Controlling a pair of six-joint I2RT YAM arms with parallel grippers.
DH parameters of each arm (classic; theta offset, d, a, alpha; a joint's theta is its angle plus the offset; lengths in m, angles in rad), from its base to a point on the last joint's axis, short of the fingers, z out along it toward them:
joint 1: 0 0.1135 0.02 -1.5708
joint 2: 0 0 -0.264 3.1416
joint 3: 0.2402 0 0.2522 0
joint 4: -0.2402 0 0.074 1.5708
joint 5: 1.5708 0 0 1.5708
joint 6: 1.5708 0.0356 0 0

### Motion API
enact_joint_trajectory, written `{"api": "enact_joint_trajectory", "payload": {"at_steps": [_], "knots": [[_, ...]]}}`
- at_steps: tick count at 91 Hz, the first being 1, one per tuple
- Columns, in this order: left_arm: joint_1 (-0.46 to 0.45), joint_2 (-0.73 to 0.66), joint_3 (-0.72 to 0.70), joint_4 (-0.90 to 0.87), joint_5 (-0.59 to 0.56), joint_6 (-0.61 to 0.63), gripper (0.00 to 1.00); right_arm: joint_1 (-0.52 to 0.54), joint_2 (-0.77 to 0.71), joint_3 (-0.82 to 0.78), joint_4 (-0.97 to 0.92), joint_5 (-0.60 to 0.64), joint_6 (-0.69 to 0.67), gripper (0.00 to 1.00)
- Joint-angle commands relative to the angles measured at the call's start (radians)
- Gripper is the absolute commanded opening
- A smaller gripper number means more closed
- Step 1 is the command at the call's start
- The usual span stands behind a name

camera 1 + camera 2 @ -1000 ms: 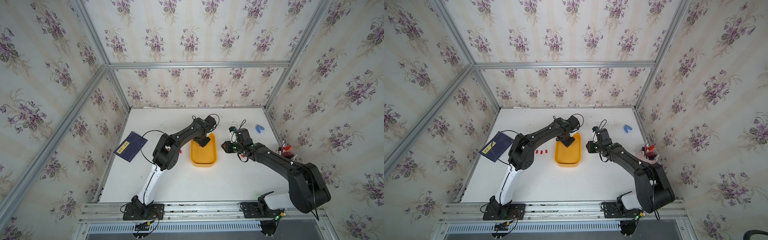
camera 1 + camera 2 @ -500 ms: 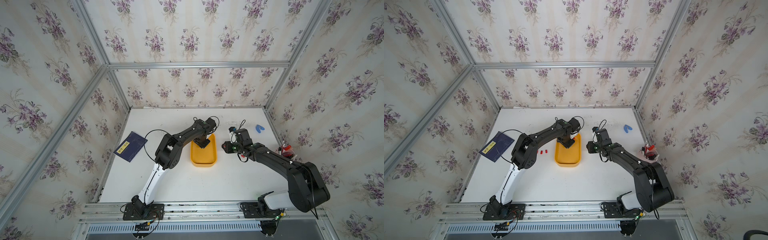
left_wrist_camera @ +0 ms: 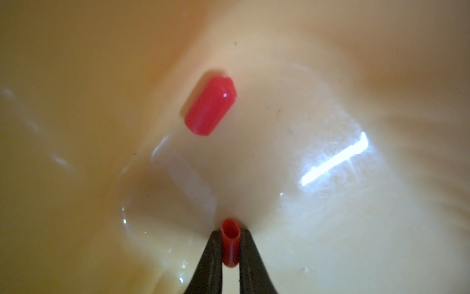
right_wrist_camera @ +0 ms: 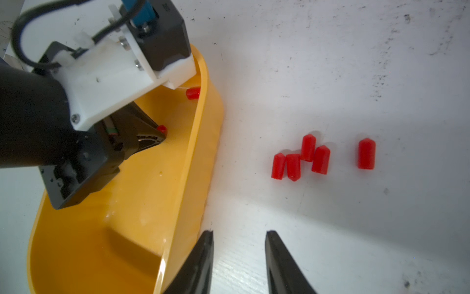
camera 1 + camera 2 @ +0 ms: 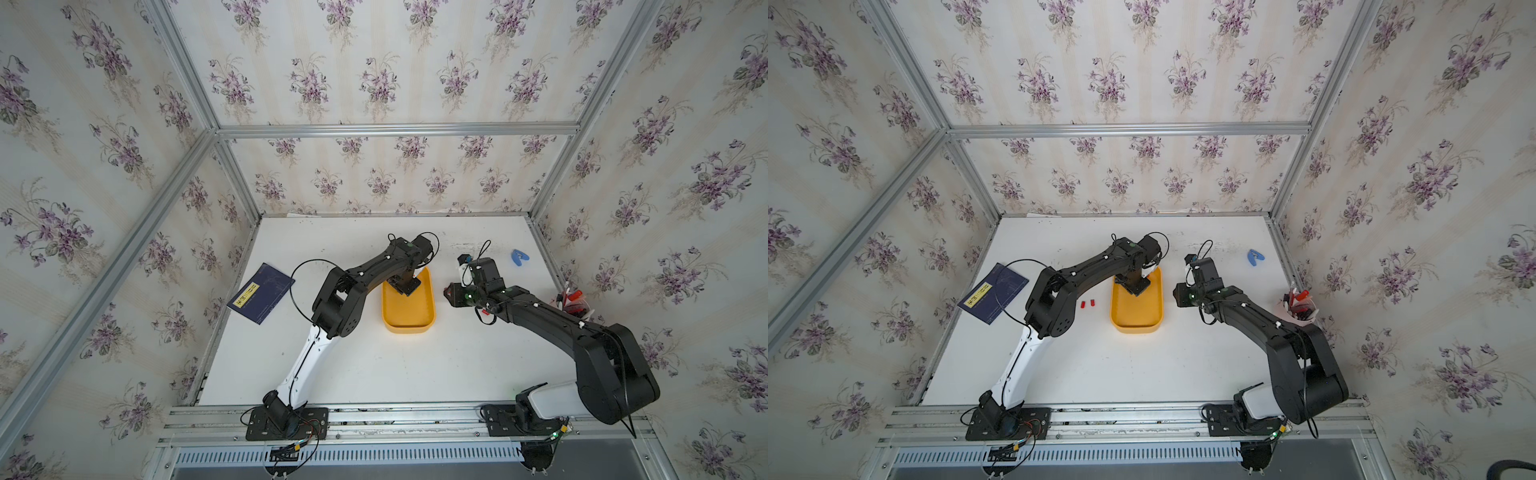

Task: Take the screw protection sleeves out of the storage box
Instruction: Pick up the screw protection sleeve from the storage box.

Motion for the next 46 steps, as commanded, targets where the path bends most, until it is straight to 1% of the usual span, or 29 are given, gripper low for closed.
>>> {"api": "enact_joint_trajectory", "payload": {"at_steps": [1, 19, 28, 39, 46], "knots": [[0.003, -0.036, -0.013, 0.0, 0.014, 0.001, 0.16, 0.001, 0.001, 0.003, 0.009, 0.007, -0.001, 0.39], [0.004, -0.108, -0.018, 0.002, 0.068, -0.02, 0.16, 0.001, -0.007, 0.003, 0.003, 0.009, -0.001, 0.39], [0.006, -0.174, -0.038, 0.004, 0.082, -0.046, 0.15, 0.002, -0.01, 0.002, 0.002, 0.017, -0.002, 0.39], [0.033, -0.291, -0.086, 0.017, 0.137, -0.124, 0.14, 0.001, -0.013, 0.003, -0.002, 0.021, -0.001, 0.39], [0.056, -0.387, -0.149, 0.041, 0.17, -0.188, 0.15, 0.001, -0.016, 0.002, -0.002, 0.025, 0.002, 0.39]]}}
